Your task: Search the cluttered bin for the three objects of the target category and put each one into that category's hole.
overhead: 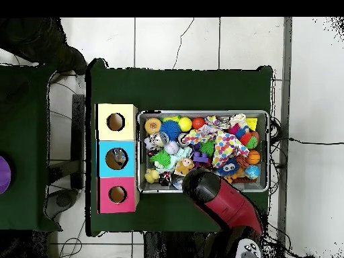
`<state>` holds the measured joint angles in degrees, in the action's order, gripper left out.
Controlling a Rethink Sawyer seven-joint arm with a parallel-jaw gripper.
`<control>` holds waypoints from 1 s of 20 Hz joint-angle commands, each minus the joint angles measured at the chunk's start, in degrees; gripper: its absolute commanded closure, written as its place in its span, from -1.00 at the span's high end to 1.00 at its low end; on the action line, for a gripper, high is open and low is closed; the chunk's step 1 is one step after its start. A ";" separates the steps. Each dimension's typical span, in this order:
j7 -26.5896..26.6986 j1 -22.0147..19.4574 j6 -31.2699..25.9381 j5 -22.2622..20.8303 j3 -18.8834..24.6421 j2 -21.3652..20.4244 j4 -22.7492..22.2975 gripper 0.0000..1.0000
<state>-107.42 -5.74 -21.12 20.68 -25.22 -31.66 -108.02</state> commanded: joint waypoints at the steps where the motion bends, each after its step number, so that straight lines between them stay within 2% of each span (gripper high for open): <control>1: -11.20 0.12 0.84 -0.21 1.97 3.04 0.18 1.00; 6: -11.33 -0.08 1.00 0.20 2.37 3.03 -0.01 1.00; 12: -12.68 2.75 0.89 0.11 -0.21 4.71 1.17 1.00; 20: -16.00 6.81 -1.83 2.84 -2.22 7.60 4.32 1.00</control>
<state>-107.42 -0.85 -21.12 20.70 -28.59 -27.96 -107.97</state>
